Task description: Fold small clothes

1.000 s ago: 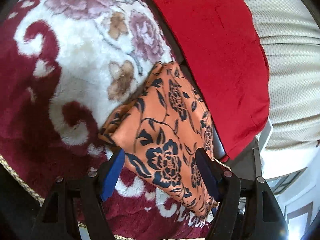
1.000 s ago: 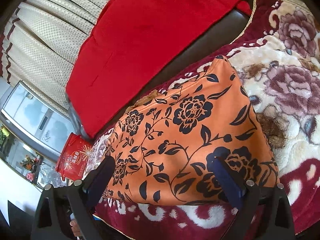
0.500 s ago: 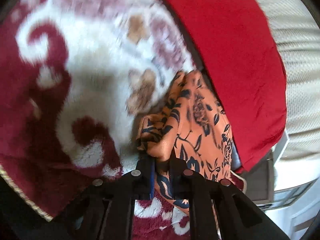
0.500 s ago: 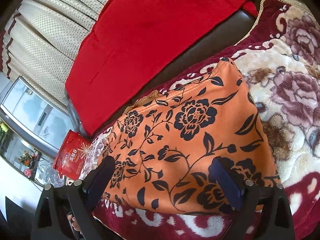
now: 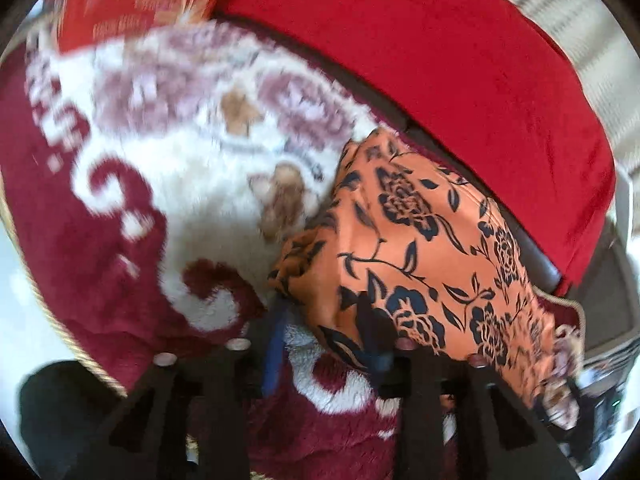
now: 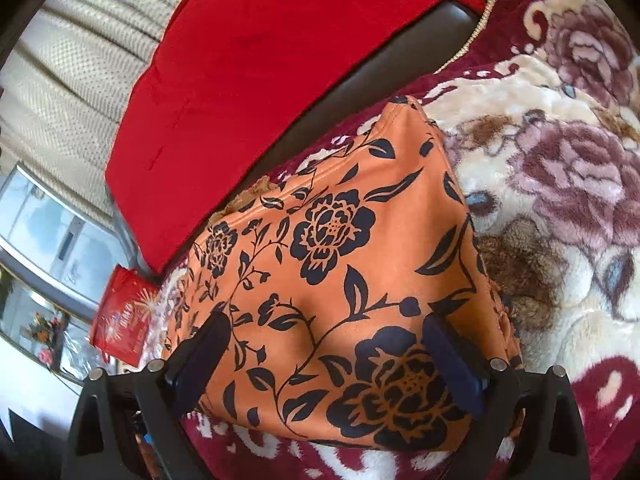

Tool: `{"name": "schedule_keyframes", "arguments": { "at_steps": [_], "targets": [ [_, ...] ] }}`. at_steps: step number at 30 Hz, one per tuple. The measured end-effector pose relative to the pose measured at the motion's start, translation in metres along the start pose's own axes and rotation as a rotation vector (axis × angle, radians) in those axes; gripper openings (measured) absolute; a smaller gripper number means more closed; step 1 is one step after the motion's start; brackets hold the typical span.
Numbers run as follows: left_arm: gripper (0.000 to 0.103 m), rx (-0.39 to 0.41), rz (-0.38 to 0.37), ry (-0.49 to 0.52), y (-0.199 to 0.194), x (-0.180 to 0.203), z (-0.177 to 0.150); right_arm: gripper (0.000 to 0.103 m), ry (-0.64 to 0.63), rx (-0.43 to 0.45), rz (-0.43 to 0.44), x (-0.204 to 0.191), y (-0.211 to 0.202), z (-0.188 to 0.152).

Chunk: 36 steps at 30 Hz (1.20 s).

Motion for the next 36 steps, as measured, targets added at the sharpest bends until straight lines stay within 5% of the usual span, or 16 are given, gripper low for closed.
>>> {"name": "schedule_keyframes", "arguments": {
  "at_steps": [5,11,13,15,18,21,23,25,27,28,33,36],
  "targets": [
    [0.053,0.084,0.107,0.204,-0.019,0.038,0.005,0.098,0.017,0.080,0.008,0.001,-0.027,-0.009],
    [0.070,0.191,0.153,0.394,-0.039,0.081,0.003,0.102,-0.292,0.571,-0.167,-0.046,-0.128,-0.037],
    [0.071,0.202,0.157,0.424,-0.040,0.091,0.001,0.103,-0.390,0.662,-0.211,-0.059,-0.139,-0.043],
    [0.071,0.194,0.143,0.436,-0.041,0.098,-0.001,0.103,-0.455,0.628,-0.289,-0.066,-0.127,-0.043],
    [0.071,0.200,0.141,0.462,-0.047,0.104,-0.004,0.103,-0.408,0.437,-0.316,-0.057,-0.100,-0.038],
    [0.071,0.213,0.152,0.480,-0.052,0.106,-0.004,0.103,-0.306,0.450,-0.323,-0.044,-0.105,-0.038],
    [0.071,0.224,0.159,0.485,-0.055,0.107,-0.003,0.103,-0.302,0.585,-0.384,-0.048,-0.129,-0.045],
    [0.071,0.230,0.159,0.478,-0.056,0.107,-0.002,0.103,-0.303,0.815,-0.416,-0.058,-0.169,-0.052],
    [0.071,0.226,0.151,0.467,-0.054,0.107,-0.001,0.103,-0.319,0.965,-0.391,-0.066,-0.193,-0.057],
    [0.071,0.220,0.145,0.467,-0.053,0.108,-0.002,0.103,-0.319,0.973,-0.352,-0.069,-0.197,-0.054],
    [0.071,0.215,0.140,0.493,-0.052,0.114,-0.006,0.103,-0.280,0.717,-0.272,-0.065,-0.173,-0.036],
    [0.071,0.211,0.143,0.496,-0.050,0.114,-0.006,0.103,-0.330,0.681,-0.231,-0.071,-0.169,-0.045]
  ]
}}
Point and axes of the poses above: each gripper's, at about its wrist camera, not at the fingertips, and y roughly the way its jaws point, x to its right, z to its top, the point moved 2 cm from there along y, roughly the way its jaws point, and after that the axes turned 11 degrees about -z, right-handed, at the moved point
